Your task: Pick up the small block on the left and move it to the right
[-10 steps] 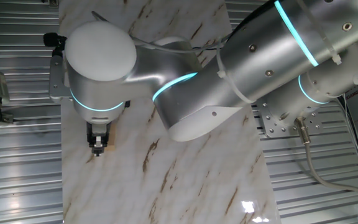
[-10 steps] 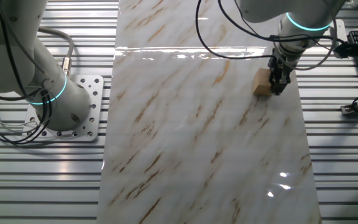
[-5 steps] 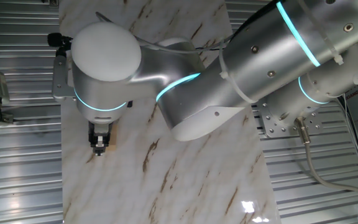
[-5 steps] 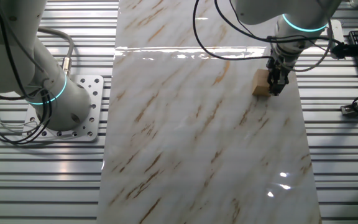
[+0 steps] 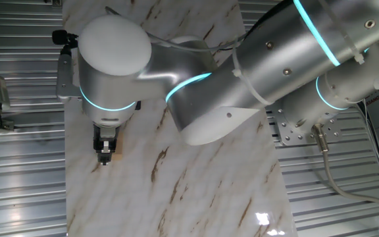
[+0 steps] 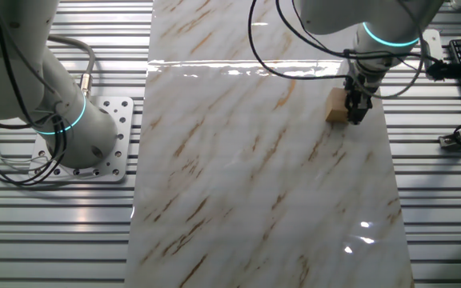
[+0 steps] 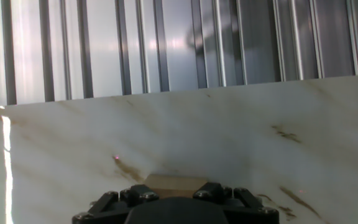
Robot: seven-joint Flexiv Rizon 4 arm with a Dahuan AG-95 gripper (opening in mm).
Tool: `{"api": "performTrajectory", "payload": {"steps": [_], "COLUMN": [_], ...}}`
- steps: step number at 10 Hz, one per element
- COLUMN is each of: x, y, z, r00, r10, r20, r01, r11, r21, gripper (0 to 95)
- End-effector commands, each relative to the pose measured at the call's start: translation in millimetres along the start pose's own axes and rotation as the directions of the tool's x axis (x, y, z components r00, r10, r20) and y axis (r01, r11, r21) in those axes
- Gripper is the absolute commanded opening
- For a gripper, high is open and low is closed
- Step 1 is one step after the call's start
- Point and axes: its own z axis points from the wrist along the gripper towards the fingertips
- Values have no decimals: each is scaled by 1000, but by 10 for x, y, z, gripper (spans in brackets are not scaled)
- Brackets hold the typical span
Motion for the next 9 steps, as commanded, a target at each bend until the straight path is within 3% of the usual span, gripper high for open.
{"api": "performTrajectory", "payload": {"steps": [1,2,3,4,5,7,8,9], "x": [-28,-28,-30,-36,-41,-45,-40,-30], "y": [2,-2,-4,-6,-9,-10,-19,-39], "z": [4,-23,-46,-87,-150,-249,-287,-347], "r00": [1000,1000,1000,1000,1000,999,999,998], "r10": [3,-2,-4,-9,-10,-20,-34,-60], "r20": [-22,-21,-18,-18,-22,-30,-30,-35], "r01": [-3,2,4,9,10,20,34,61], "r11": [1000,1000,1000,1000,1000,1000,999,998], "r21": [-1,4,2,2,0,5,6,1], "gripper": [950,760,760,570,570,190,190,0]}}
